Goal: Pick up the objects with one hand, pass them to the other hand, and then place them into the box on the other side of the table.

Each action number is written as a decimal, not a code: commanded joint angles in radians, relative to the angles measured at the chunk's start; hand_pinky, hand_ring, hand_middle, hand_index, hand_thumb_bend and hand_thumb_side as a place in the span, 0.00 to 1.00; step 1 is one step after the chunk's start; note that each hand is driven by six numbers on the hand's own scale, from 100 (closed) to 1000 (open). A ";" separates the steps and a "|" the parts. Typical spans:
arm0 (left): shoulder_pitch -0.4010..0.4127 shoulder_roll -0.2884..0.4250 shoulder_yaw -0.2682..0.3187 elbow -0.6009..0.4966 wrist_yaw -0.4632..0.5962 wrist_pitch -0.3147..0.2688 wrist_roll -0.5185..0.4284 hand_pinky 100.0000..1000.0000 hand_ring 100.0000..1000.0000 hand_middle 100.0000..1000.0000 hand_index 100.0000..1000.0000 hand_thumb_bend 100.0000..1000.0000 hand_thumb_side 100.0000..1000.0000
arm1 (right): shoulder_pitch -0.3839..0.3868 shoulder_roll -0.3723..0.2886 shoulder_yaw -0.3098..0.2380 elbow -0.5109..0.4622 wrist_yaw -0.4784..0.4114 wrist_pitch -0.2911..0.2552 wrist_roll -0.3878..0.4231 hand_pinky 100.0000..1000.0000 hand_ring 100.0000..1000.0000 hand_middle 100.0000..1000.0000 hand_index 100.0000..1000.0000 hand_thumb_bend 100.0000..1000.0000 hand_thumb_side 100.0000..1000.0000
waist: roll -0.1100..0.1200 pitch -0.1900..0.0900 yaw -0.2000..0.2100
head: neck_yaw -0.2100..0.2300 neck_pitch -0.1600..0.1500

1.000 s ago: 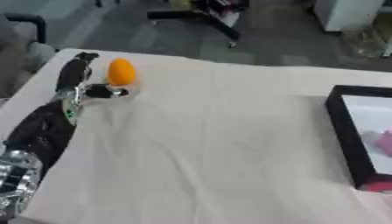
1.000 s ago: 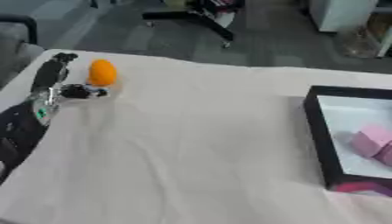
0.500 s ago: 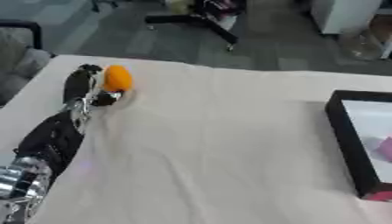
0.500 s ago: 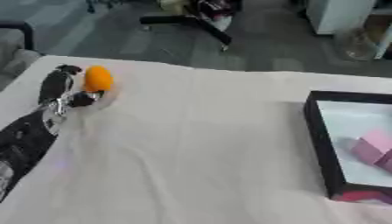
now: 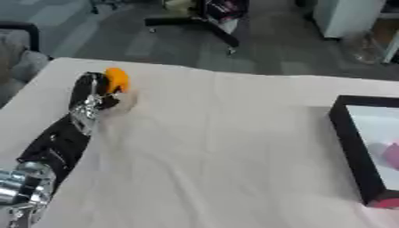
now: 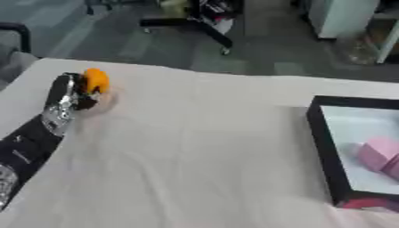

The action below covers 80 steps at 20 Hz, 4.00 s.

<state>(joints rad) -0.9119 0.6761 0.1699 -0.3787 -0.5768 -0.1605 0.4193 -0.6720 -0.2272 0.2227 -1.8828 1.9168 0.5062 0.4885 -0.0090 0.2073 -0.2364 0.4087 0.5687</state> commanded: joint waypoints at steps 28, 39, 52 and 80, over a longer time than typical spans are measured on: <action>0.079 -0.057 -0.399 -0.704 0.723 -0.095 -0.849 0.61 0.24 0.12 0.26 0.00 0.18 | -0.035 0.029 0.193 -0.034 -0.251 -0.218 0.001 1.00 0.92 0.91 1.00 0.30 0.31 | 0.019 -0.136 0.087 | -0.300 0.118; 0.035 -0.201 -0.532 -0.835 0.896 0.089 -0.957 0.61 0.24 0.13 0.27 0.00 0.19 | -0.066 0.074 0.299 0.101 -0.317 -0.231 0.095 1.00 0.97 0.98 1.00 0.37 0.34 | 0.033 -0.159 0.119 | -0.368 0.131; 0.041 -0.257 -0.566 -0.912 0.987 0.230 -0.971 0.61 0.24 0.13 0.27 0.00 0.19 | -0.057 0.106 0.324 0.158 -0.288 -0.207 0.077 1.00 0.93 0.94 1.00 0.32 0.35 | 0.032 -0.167 0.131 | -0.373 0.133; 0.054 -0.251 -0.512 -0.829 0.933 0.199 -1.102 0.73 0.51 0.50 0.63 0.40 0.35 | -0.047 0.112 0.346 0.243 -0.355 -0.090 -0.316 0.76 0.69 0.58 0.18 0.00 0.34 | 0.029 -0.166 0.132 | -0.381 0.126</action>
<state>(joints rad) -0.8430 0.4019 -0.3605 -1.2048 0.3644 0.0503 -0.6745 -0.7036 -0.1070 0.5789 -1.6327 1.5686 0.4154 0.1800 0.0216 0.0622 -0.1044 0.0290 0.7016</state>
